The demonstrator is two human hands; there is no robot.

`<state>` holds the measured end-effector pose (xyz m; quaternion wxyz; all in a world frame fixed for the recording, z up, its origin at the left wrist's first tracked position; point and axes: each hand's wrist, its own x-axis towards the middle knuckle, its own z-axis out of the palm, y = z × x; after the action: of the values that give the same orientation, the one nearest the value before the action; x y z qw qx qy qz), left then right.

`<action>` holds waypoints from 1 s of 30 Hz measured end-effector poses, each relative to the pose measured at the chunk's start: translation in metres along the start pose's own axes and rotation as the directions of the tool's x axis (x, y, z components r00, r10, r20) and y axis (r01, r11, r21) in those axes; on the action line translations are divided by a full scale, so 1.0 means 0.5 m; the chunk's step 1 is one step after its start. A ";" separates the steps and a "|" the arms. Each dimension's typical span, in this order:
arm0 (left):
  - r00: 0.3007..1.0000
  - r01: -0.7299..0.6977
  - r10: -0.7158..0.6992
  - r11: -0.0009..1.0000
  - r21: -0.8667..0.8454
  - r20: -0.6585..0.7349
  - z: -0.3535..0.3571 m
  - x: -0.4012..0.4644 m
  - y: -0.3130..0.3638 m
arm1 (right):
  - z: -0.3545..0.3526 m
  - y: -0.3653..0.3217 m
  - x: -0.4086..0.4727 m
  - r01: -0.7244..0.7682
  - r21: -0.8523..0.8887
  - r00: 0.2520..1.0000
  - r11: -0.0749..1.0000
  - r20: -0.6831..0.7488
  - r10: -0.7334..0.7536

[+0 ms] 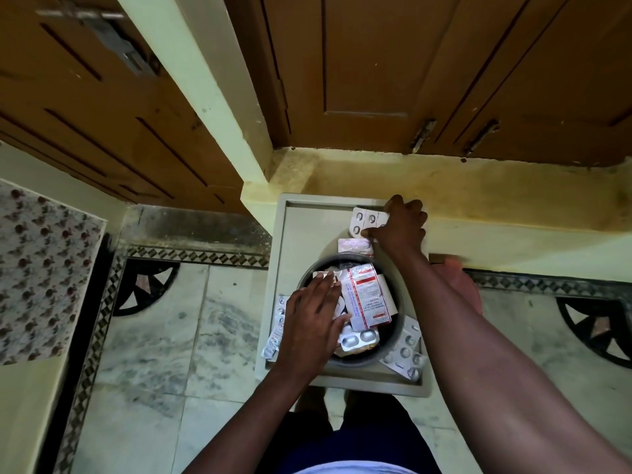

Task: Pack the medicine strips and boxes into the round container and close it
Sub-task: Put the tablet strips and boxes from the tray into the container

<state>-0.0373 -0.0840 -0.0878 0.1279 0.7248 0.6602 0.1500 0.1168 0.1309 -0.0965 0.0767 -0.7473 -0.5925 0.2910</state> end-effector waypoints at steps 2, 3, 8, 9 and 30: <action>1.000 0.015 -0.015 0.999 -0.042 -0.001 -0.001 -0.001 0.000 | -0.006 0.006 -0.008 0.056 0.079 0.998 0.995 -0.040 -0.053; 1.000 0.014 -0.014 0.998 -0.059 -0.003 -0.003 0.000 0.000 | -0.012 0.009 -0.018 0.094 0.146 0.994 0.985 -0.068 -0.085; 0.986 0.039 -0.081 0.963 -0.266 -0.149 -0.033 0.003 0.001 | -0.064 0.011 -0.115 0.308 0.413 0.941 0.857 -0.261 -0.213; 0.975 0.095 -0.155 0.940 -0.327 -0.162 -0.044 0.002 -0.005 | -0.074 0.010 -0.140 0.348 0.425 0.927 0.836 -0.286 -0.241; 0.807 0.580 -0.569 0.813 -0.038 0.157 -0.045 -0.097 -0.091 | 0.008 0.028 -0.271 0.556 -0.243 0.805 0.795 -0.081 -0.588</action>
<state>-0.0917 -0.1284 -0.0867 0.2429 0.4936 0.8311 0.0815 0.1091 0.0001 -0.0596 0.1280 -0.5564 -0.8102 0.1329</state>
